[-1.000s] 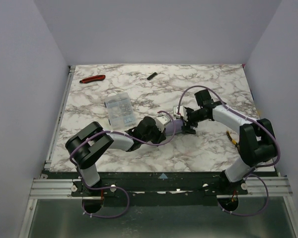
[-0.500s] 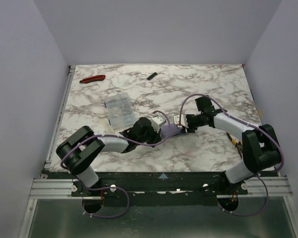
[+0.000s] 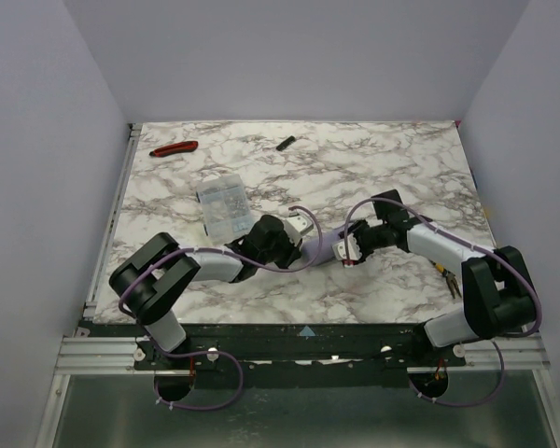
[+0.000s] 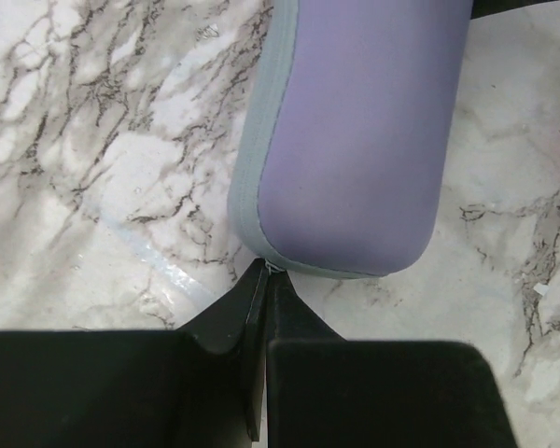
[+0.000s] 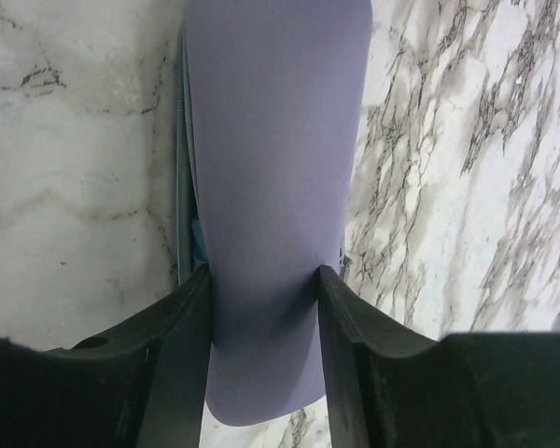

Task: Open the umbrella

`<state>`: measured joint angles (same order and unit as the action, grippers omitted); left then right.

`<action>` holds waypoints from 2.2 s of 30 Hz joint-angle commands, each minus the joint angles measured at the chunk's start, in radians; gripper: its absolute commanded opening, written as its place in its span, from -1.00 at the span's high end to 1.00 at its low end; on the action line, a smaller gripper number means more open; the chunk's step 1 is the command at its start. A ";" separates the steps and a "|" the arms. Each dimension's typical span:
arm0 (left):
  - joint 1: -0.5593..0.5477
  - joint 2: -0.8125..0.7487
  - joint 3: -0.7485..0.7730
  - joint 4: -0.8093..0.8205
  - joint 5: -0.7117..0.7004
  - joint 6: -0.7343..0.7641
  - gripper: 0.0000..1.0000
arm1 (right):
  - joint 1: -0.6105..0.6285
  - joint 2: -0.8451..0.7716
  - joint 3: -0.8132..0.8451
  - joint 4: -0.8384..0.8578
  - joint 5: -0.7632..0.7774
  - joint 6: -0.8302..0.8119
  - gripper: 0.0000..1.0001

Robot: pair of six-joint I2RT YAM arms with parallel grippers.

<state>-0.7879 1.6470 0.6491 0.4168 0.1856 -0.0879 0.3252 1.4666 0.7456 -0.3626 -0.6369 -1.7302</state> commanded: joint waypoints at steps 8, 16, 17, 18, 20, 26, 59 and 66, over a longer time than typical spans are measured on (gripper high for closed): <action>0.045 0.017 0.046 -0.008 -0.024 0.111 1.00 | -0.007 0.117 0.093 -0.197 0.059 -0.013 0.03; -0.026 -0.001 -0.033 0.015 -0.011 -0.009 1.00 | -0.052 0.265 0.551 -0.472 -0.051 0.606 -0.65; -0.036 0.000 -0.030 0.021 -0.021 -0.023 1.00 | -0.061 0.267 0.578 -0.484 -0.062 0.714 -0.68; -0.044 0.004 -0.025 0.027 -0.027 -0.033 1.00 | -0.077 0.268 0.604 -0.495 -0.074 0.803 -0.69; -0.062 0.018 -0.006 0.033 -0.043 -0.045 1.00 | -0.104 0.273 0.646 -0.560 -0.113 0.917 -0.71; -0.110 0.056 0.055 0.037 -0.061 -0.065 1.00 | -0.189 0.226 0.623 -0.534 -0.132 1.338 -0.71; -0.165 0.161 0.162 0.031 -0.080 -0.061 1.00 | -0.123 0.385 0.358 -0.153 -0.175 1.794 0.39; -0.163 0.112 0.091 0.025 -0.090 -0.055 1.00 | -0.139 0.461 0.402 -0.269 -0.122 1.636 0.99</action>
<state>-0.9474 1.7996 0.7891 0.4454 0.1230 -0.1539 0.1928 1.8465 1.1320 -0.5385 -0.8234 0.0319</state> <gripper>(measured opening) 0.009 0.030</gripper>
